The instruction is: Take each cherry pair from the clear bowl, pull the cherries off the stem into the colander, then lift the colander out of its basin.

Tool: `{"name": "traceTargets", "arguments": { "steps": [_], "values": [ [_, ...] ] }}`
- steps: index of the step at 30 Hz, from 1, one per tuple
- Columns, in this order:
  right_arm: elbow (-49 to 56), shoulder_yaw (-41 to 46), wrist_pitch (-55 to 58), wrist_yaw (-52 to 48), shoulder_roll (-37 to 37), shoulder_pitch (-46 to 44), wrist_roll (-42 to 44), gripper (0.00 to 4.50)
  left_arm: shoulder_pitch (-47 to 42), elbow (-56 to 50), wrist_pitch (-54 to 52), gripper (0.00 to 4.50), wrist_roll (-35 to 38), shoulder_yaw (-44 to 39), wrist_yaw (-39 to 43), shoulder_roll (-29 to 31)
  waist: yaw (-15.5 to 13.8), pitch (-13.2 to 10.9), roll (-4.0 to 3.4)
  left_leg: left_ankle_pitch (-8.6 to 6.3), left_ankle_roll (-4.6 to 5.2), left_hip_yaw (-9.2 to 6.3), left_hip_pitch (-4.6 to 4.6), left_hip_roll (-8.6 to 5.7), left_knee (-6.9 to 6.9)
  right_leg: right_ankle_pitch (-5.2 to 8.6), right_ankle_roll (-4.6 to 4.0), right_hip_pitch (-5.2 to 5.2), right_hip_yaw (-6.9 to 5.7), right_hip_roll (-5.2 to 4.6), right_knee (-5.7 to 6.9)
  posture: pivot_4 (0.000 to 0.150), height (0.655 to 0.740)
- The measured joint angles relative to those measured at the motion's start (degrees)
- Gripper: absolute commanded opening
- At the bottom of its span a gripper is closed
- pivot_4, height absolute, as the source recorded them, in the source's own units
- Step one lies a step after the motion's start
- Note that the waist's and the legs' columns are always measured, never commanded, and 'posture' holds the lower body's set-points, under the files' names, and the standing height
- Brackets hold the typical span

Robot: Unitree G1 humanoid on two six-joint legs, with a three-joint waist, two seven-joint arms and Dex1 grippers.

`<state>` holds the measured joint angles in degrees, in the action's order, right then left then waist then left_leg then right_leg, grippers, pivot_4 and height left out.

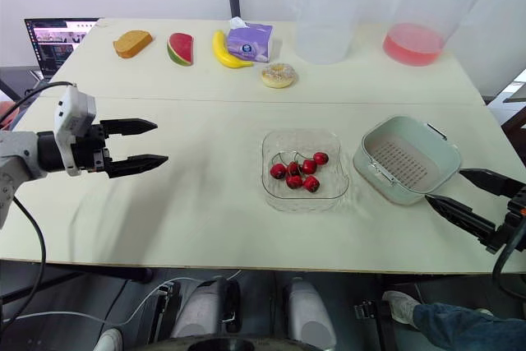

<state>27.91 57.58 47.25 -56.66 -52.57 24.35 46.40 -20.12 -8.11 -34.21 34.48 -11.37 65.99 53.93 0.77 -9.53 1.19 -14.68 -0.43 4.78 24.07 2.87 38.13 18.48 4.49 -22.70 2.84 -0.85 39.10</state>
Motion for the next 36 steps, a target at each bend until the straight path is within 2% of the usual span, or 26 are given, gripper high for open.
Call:
{"name": "traceTargets", "arguments": {
  "steps": [20, 25, 29, 31, 34, 36],
  "values": [
    [0.5, 0.0, 0.2, 1.4, 0.3, 0.0, 0.1, 4.5, -0.8, 2.4, 1.7, 4.45, -1.0, 0.6, 0.1, -0.2, 0.0, 0.0, 0.0, 0.0, 0.0, 0.0, 0.0, 0.0, 0.0, 0.0, 0.0, 0.0, 0.0, -0.01, 0.0, 0.15, 0.74],
    [3.4, -2.9, 2.6, 2.9, -3.0, -3.4, 1.7, 4.5, -1.2, 2.3, 2.0, 4.45, -1.3, 1.9, 0.3, -0.8, 0.2, 0.0, 0.0, 0.0, 0.0, 0.0, -0.02, 0.01, 0.0, 0.0, 0.0, 0.0, 0.01, -0.02, 0.01, 0.15, 0.74],
    [6.4, -10.2, 5.4, 5.3, -11.5, -12.0, 4.6, 4.5, -4.4, 1.2, 2.0, 4.45, -1.3, 5.2, 1.6, -1.9, 0.2, 0.0, 0.0, 0.0, 0.0, 0.0, -0.05, 0.02, 0.0, 0.0, -0.01, 0.02, 0.01, 0.0, 0.02, 0.15, 0.74],
    [6.6, -17.7, 6.6, 7.2, -14.8, -19.9, 5.8, 4.5, -5.3, 0.0, 1.8, 4.45, -1.2, 6.8, 2.4, -2.8, 0.2, 0.0, 0.0, 0.0, 0.0, 0.02, -0.01, 0.0, 0.0, 0.0, 0.0, -0.02, 0.02, 0.02, 0.02, 0.15, 0.74],
    [6.7, -36.2, 8.6, 10.5, -18.1, -38.7, 5.3, 4.5, -6.9, -4.6, 1.4, 4.45, -1.1, 11.3, 4.3, -4.4, 0.5, 0.0, -0.03, 0.0, 0.0, 0.05, 0.04, 0.0, 0.05, -0.01, -0.01, -0.12, 0.05, -0.06, 0.04, 0.15, 0.74],
    [5.8, -50.0, 9.9, 10.8, -17.9, -51.0, 0.6, 4.5, -7.9, -7.1, 1.2, 4.45, -0.8, 13.4, 5.0, -5.3, 0.4, 0.0, -0.03, 0.0, 0.0, 0.04, 0.16, 0.02, 0.04, -0.01, -0.04, -0.28, 0.06, -0.04, 0.05, 0.15, 0.74]
  ]
}}
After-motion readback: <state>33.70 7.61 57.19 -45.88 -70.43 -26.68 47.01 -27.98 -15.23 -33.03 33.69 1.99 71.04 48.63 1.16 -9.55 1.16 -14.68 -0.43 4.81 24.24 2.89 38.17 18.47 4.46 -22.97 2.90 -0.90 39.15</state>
